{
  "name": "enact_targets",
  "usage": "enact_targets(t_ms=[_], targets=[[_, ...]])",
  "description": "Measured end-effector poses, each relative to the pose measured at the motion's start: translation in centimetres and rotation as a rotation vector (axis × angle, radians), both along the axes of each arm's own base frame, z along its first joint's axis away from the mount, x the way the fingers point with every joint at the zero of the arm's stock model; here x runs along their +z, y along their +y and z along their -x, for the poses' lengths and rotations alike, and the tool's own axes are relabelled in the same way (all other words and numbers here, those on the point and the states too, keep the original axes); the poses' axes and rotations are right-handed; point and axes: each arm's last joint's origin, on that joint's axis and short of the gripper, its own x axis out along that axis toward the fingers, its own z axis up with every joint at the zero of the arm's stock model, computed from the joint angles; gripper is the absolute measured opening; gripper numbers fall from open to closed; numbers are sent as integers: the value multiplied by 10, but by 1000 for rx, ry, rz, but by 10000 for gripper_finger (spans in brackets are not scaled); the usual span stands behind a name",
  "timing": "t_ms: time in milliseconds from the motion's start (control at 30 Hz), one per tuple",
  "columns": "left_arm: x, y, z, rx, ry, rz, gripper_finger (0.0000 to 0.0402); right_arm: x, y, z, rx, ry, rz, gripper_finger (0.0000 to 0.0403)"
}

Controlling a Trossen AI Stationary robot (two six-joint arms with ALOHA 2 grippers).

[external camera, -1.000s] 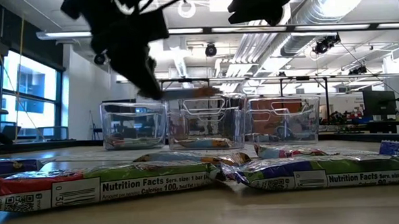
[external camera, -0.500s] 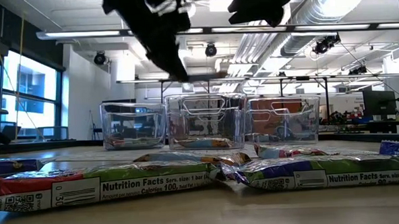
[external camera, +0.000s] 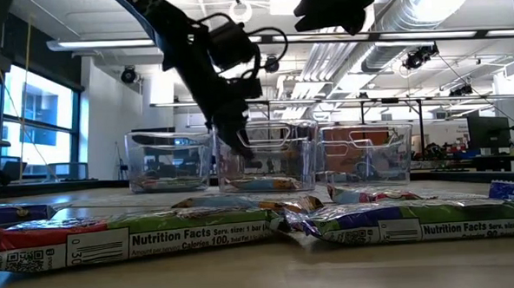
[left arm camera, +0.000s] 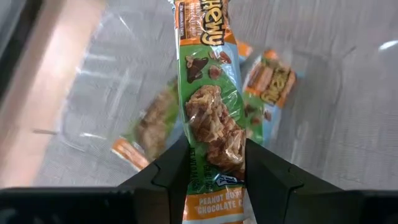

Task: Pick and place Granola Bars by type
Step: Put the orange granola bar into the middle transparent bin, then put the red granola bar into the left transparent bin

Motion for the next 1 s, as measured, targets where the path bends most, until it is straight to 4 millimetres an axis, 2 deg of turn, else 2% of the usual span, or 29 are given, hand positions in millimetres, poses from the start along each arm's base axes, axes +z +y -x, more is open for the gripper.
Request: enact_targets(t_ms=[67, 767, 867, 1000], targets=[[-5, 0, -2, -2, 6, -2, 129, 0, 0, 0, 1, 1, 3, 157], [-3, 1, -6, -51, -33, -34, 130, 0, 0, 0, 1, 0, 1, 157], [-3, 1, -6, -53, -33, -35, 147, 0, 0, 0, 0, 0, 0, 157], [-3, 1, -6, -57, -33, -38, 188, 0, 0, 0, 0, 0, -1, 157]])
